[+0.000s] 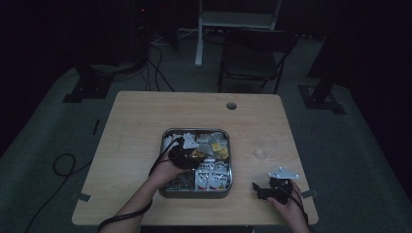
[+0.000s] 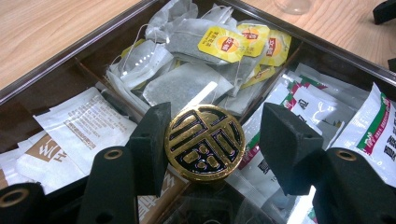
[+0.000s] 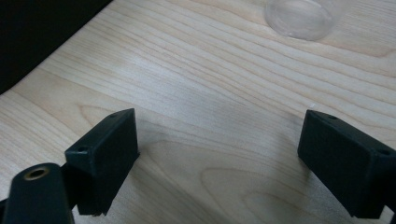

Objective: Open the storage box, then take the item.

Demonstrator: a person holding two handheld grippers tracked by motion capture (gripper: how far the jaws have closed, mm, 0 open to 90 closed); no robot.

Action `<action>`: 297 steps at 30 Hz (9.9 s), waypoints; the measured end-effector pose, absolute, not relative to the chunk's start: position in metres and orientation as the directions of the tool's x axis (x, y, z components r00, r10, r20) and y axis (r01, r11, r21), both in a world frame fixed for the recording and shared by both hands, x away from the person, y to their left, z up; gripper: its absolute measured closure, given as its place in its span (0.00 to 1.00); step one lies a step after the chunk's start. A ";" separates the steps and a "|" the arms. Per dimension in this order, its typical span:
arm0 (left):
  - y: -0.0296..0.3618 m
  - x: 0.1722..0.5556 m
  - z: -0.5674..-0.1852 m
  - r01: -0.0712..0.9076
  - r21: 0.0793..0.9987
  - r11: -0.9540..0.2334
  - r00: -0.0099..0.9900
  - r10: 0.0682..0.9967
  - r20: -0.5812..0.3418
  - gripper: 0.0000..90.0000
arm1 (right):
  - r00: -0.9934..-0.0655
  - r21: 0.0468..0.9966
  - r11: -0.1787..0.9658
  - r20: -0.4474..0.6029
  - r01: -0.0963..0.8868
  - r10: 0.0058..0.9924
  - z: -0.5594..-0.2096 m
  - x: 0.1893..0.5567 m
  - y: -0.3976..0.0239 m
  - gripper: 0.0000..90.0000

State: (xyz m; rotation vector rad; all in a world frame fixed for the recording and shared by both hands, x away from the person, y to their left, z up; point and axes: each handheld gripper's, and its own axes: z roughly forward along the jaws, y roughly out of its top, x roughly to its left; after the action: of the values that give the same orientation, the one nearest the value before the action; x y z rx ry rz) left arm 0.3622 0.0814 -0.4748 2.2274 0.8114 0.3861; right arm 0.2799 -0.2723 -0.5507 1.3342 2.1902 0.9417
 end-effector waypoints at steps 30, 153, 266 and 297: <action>0.101 0.359 -0.436 0.425 0.761 -0.491 0.726 0.687 0.038 0.67 | -0.460 0.724 0.314 0.005 0.615 0.888 -0.551 0.280 -0.272 0.13; 0.301 0.390 -0.531 0.674 0.737 0.046 0.016 0.997 -0.077 0.28 | -0.459 0.724 0.314 0.005 0.615 0.888 -0.551 0.280 -0.272 0.13; 0.236 0.265 -0.547 0.521 0.689 -0.504 0.692 0.722 0.005 0.03 | -0.545 0.723 0.343 0.055 0.600 0.837 -0.546 0.274 -0.256 0.16; 0.236 0.265 -0.547 0.517 0.686 -0.512 0.694 0.720 0.014 0.03 | -0.679 0.854 0.311 0.065 0.417 0.732 -0.469 0.290 -0.209 0.26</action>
State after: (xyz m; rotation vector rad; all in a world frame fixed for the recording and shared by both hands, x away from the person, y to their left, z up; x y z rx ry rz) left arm 0.2652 0.2356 -0.5469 2.2321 0.9411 0.3913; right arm 0.2898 -0.2094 -0.4694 1.0307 2.2485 1.3098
